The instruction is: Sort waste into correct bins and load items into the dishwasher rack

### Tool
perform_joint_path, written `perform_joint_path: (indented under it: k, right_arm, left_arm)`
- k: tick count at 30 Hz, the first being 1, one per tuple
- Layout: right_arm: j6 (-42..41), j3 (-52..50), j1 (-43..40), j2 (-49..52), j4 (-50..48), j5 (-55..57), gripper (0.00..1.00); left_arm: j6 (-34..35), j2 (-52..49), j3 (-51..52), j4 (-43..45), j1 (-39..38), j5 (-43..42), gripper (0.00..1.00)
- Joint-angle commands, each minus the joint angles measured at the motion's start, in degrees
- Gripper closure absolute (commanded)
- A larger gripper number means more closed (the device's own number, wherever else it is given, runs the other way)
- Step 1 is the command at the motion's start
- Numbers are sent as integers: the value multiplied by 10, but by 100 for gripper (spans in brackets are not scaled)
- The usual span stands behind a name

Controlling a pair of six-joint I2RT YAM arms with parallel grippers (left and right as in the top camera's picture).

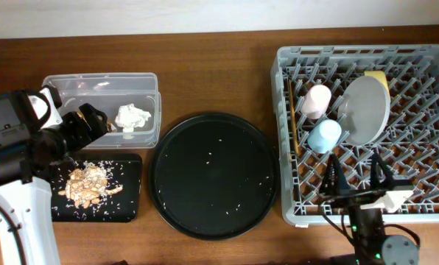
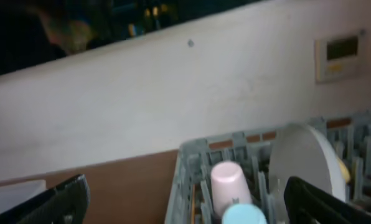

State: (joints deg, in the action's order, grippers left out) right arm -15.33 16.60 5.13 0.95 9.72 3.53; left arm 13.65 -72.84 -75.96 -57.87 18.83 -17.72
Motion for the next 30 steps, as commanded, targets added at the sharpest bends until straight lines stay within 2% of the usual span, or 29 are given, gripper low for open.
perform_joint_path:
  k: [1, 7, 12, 13, 15, 20, 27, 30]
  right_arm:
    - [-38, -54, -25, -8, -69, -14, 2]
    - [8, -157, -30, -8, -174, -19, 2]
    - [181, -163, -30, -8, -106, -68, 2]
    - [196, -163, -30, -8, -87, -67, 2]
    - [196, -163, -30, -8, -56, -63, 2]
    - [194, -163, -49, -8, -54, -60, 2]
    - [106, -163, -54, -8, -54, -13, 2]
    - [99, -163, -34, -8, -54, -9, 2]
  left_arm:
    - [-5, 5, -2, 1, 1, 0, 1]
    - [-5, 5, -2, 1, 1, 0, 1]
    - [-5, 5, -2, 1, 1, 0, 1]
    - [-5, 5, -2, 1, 1, 0, 1]
    - [-5, 5, -2, 1, 1, 0, 1]
    - [-5, 5, -2, 1, 1, 0, 1]
    - [-5, 5, -2, 1, 1, 0, 1]
    - [-5, 5, -2, 1, 1, 0, 1]
